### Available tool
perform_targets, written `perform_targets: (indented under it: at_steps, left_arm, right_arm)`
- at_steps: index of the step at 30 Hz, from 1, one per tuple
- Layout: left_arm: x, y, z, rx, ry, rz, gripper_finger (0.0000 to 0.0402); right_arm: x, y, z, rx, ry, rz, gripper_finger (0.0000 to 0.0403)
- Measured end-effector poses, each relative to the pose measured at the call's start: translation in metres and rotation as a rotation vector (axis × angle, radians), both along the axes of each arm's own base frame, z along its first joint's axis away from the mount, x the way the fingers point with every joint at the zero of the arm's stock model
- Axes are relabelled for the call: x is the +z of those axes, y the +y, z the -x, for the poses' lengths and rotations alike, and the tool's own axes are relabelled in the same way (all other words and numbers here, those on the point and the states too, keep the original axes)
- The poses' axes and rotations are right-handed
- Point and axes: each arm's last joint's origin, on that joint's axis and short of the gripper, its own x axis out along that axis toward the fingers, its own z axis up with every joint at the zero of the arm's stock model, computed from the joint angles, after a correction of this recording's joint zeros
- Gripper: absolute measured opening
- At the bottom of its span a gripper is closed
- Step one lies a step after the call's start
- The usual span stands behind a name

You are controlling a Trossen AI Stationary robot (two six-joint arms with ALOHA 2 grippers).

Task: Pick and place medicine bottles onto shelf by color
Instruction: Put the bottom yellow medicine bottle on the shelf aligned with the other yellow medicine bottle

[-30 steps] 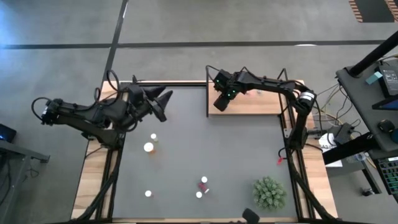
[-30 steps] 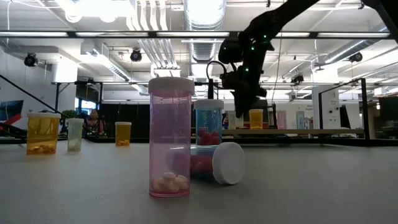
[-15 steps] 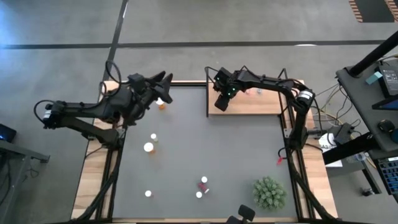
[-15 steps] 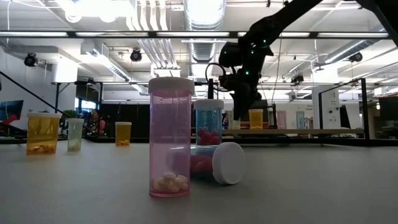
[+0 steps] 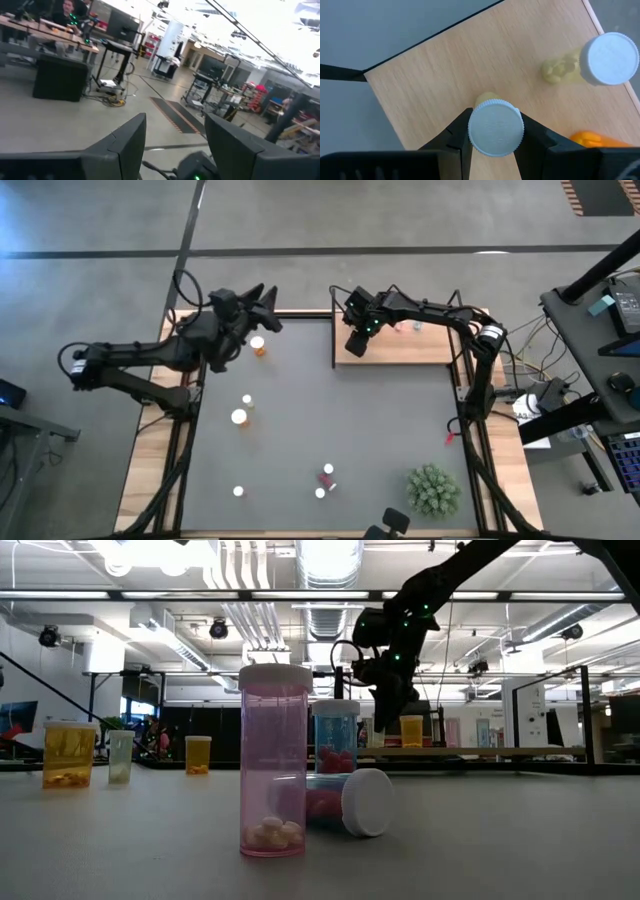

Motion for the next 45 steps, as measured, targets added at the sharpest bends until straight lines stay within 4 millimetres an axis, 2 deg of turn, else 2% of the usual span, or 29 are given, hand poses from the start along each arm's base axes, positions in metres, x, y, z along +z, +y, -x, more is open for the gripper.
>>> perform_targets:
  at_steps: [13, 33, 45]
  left_arm:
    - [0.011, 0.005, 0.019, 0.038, 0.016, -0.042, 0.0187]
    - [0.011, 0.005, 0.019, 0.035, 0.015, -0.043, 0.0187]
    - [0.011, 0.005, 0.019, 0.035, 0.014, -0.042, 0.0187]
  right_arm:
    - [-0.003, -0.002, -0.003, -0.055, -0.028, -0.012, 0.0102]
    - [-0.006, -0.005, -0.002, -0.069, -0.017, -0.014, 0.0102]
    - [0.002, -0.005, -0.002, -0.032, 0.008, -0.003, 0.0102]
